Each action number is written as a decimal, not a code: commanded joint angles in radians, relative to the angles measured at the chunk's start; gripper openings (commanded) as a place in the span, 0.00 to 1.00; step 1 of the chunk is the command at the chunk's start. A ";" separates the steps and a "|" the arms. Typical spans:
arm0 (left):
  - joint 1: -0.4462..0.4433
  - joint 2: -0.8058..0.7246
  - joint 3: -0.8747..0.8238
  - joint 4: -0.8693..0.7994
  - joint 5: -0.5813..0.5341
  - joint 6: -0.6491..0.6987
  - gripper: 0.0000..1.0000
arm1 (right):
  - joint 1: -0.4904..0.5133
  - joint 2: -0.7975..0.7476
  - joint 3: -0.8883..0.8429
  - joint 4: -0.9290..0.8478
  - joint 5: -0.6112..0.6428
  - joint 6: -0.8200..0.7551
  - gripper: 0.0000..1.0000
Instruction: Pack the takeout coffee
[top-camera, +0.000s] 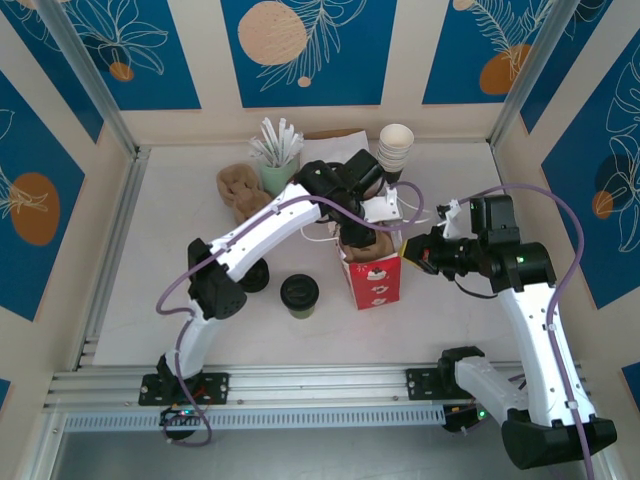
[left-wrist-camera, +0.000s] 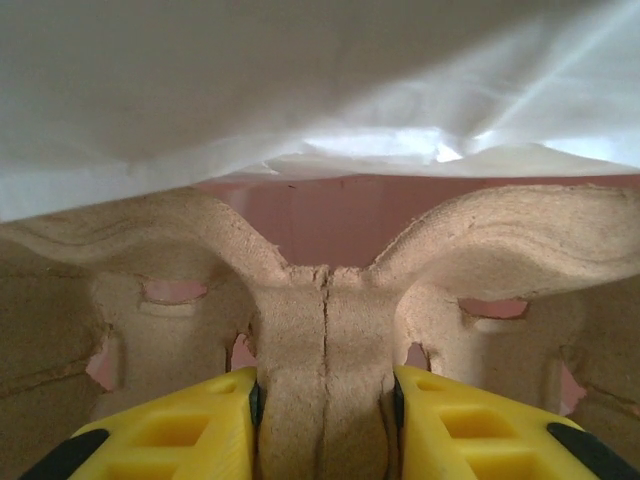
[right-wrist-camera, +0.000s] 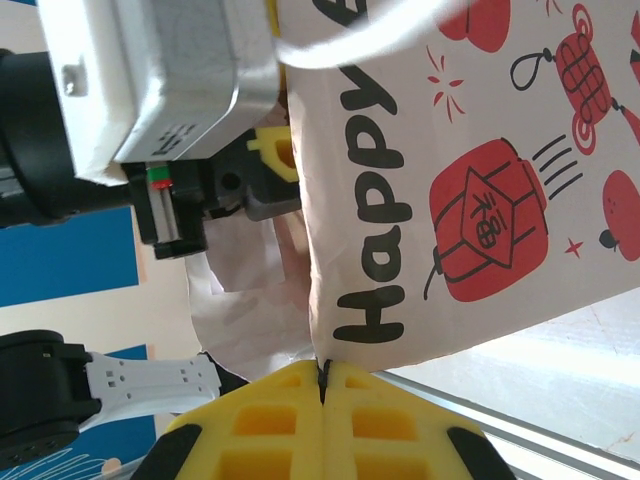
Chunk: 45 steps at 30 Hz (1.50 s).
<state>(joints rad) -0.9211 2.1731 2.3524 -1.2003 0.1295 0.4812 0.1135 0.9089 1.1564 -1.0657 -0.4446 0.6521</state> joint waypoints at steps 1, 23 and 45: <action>-0.013 0.035 -0.005 0.014 0.049 0.001 0.35 | -0.003 -0.014 -0.004 -0.021 -0.003 -0.030 0.04; -0.011 0.065 -0.074 0.051 0.102 -0.011 0.36 | -0.009 -0.040 0.033 -0.151 0.128 -0.098 0.04; -0.001 0.059 -0.214 0.163 0.160 -0.053 0.37 | -0.011 -0.065 0.045 -0.200 0.148 -0.100 0.06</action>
<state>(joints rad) -0.9211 2.2154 2.1548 -1.0458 0.2611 0.4423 0.1078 0.8581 1.1858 -1.2285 -0.2943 0.5636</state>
